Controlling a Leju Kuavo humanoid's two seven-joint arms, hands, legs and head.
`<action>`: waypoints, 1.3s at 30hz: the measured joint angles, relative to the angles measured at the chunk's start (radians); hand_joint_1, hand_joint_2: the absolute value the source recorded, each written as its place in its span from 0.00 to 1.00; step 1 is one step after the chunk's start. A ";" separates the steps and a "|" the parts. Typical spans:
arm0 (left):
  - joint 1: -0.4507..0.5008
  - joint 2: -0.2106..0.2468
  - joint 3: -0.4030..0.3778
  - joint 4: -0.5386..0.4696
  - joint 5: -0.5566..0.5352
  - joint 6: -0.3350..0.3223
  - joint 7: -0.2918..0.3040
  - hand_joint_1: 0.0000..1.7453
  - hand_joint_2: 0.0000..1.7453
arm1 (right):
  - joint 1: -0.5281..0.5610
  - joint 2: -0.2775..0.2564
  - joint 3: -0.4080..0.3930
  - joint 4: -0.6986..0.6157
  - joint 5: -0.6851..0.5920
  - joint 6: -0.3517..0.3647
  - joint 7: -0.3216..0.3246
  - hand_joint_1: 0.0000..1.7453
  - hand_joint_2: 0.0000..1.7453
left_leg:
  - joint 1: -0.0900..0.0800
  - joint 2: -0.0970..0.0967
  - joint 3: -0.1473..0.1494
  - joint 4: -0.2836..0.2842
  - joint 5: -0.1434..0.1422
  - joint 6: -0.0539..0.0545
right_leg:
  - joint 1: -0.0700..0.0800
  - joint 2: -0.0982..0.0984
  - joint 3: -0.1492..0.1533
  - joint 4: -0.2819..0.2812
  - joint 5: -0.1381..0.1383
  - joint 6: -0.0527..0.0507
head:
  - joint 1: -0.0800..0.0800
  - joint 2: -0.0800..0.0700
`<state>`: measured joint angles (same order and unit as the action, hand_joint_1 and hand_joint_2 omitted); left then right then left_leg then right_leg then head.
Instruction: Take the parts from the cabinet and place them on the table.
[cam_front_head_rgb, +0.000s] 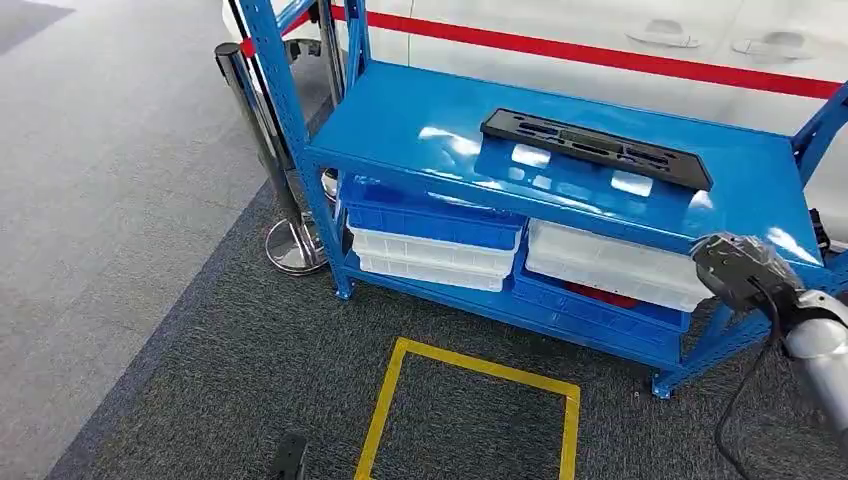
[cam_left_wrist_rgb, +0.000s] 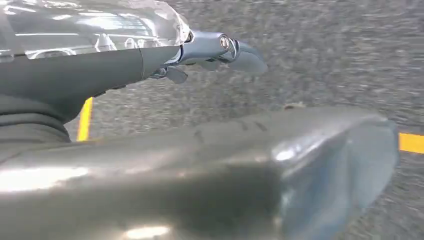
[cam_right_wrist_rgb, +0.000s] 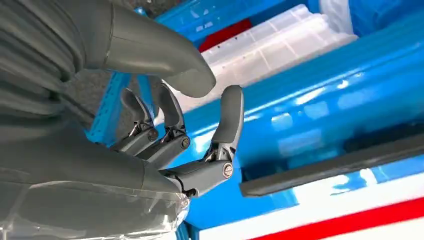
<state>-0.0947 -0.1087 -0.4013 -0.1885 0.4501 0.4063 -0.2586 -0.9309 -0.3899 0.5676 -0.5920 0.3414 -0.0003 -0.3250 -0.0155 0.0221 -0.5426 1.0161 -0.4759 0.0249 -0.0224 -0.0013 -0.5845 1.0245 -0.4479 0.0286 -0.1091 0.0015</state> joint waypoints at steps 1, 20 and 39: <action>-0.002 0.000 0.000 0.000 0.000 -0.001 -0.006 0.00 1.00 | 0.007 0.000 0.000 -0.002 0.000 -0.004 0.000 0.00 0.00 | 0.000 0.000 0.000 0.000 0.000 0.000 | 0.000 0.000 0.000 0.000 0.000 0.000 | 0.000 0.000; 0.000 0.000 -0.002 0.000 -0.032 0.026 0.048 0.00 0.00 | 0.041 -0.009 -0.001 -0.035 0.057 -0.023 -0.002 0.00 0.00 | 0.000 0.000 0.000 0.000 0.000 0.000 | 0.000 0.000 0.000 0.000 0.001 0.001 | 0.000 0.000; -0.004 0.000 -0.026 0.000 -0.027 0.005 0.077 0.00 0.00 | -0.267 0.068 0.141 0.029 0.164 0.122 0.111 0.00 0.00 | -0.001 0.001 -0.002 0.000 0.001 0.001 | -0.001 0.001 -0.002 0.001 0.002 0.002 | 0.000 0.000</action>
<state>-0.0984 -0.1087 -0.4272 -0.1881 0.4231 0.4116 -0.1812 -1.1979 -0.3215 0.7088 -0.5634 0.5055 0.1220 -0.2140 -0.0164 0.0233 -0.5449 1.0160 -0.4748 0.0261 -0.0231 0.0001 -0.5866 1.0251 -0.4463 0.0306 -0.1091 0.0016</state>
